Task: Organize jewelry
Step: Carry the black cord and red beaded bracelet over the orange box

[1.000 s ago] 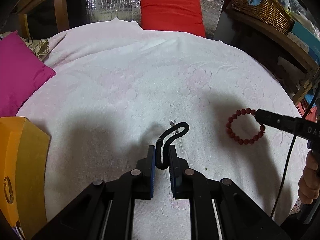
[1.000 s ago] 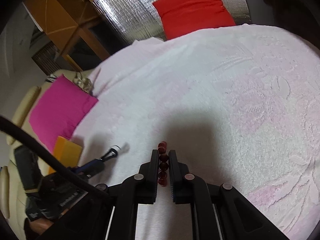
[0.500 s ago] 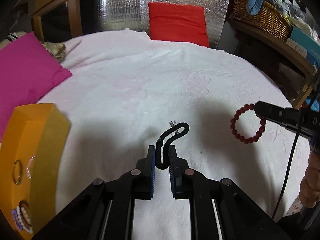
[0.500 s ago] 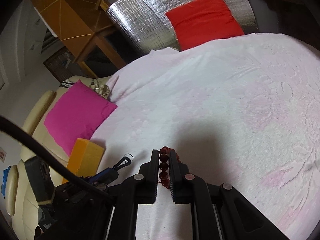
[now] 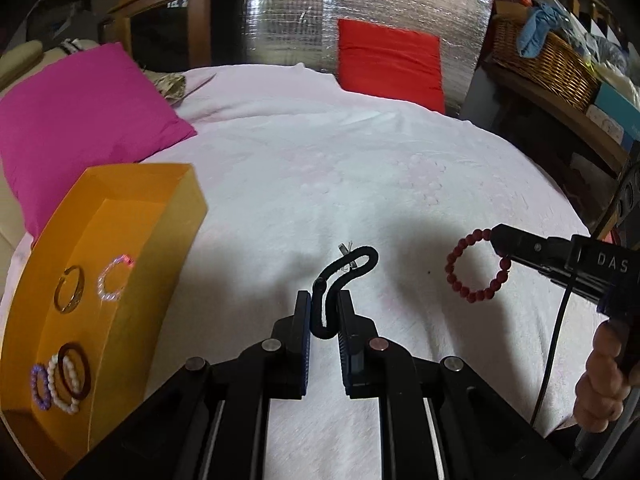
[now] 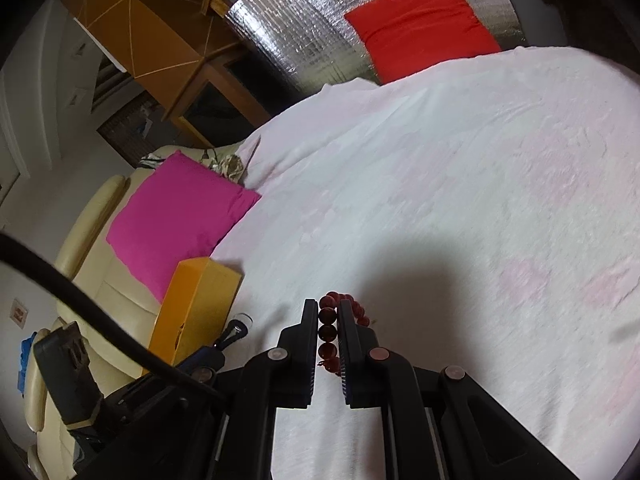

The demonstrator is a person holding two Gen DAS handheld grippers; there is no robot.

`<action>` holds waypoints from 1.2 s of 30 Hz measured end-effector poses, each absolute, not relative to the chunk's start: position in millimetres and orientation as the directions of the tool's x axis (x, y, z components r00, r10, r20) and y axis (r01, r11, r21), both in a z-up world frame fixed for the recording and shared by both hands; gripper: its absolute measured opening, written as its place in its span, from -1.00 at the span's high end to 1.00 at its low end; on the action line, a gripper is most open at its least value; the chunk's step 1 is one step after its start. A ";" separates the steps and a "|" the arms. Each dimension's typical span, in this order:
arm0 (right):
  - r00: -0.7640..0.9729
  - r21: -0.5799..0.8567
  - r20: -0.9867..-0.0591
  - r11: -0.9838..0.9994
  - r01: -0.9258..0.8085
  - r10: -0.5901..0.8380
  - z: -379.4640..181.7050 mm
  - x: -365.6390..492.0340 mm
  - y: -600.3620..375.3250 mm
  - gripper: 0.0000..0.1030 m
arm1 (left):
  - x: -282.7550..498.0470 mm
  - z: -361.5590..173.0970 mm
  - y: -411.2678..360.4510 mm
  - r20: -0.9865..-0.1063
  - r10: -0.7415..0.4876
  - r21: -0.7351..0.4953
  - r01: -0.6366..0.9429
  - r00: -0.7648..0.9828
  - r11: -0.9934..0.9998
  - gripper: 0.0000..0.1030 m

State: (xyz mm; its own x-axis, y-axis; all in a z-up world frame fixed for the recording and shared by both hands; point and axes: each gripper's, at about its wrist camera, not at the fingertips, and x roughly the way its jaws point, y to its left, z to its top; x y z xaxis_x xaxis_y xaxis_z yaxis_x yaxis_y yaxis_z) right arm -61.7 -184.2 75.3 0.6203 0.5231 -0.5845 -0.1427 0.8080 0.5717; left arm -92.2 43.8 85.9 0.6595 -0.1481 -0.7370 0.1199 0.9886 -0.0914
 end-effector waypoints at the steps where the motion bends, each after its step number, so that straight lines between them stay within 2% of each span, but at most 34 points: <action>1: 0.619 0.573 -0.584 0.806 -0.145 0.526 74.5 -61.8 -180.6 0.79 | -93.9 85.8 47.6 -0.738 -0.145 -0.094 0.112 0.659 0.989 0.75; 17: 0.608 0.600 -0.542 0.774 -0.204 0.580 79.3 -80.6 -135.0 0.79 | -104.1 93.6 90.9 -0.719 -0.120 -0.145 0.021 0.685 0.989 0.75; 36: 0.598 0.526 -0.523 0.782 -0.335 0.608 136.8 -106.8 -71.8 0.79 | -138.5 145.2 140.4 -0.623 -0.050 -0.124 -0.035 0.781 0.992 0.75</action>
State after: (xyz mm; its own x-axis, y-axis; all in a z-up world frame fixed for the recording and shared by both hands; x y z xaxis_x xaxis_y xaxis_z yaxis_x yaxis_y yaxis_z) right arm -106.8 -71.8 136.8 0.5975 0.6080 -0.5228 -0.3353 0.7817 0.5258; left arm -138.5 140.4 145.2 0.7808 -0.0504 -0.6227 -0.0346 0.9917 -0.1237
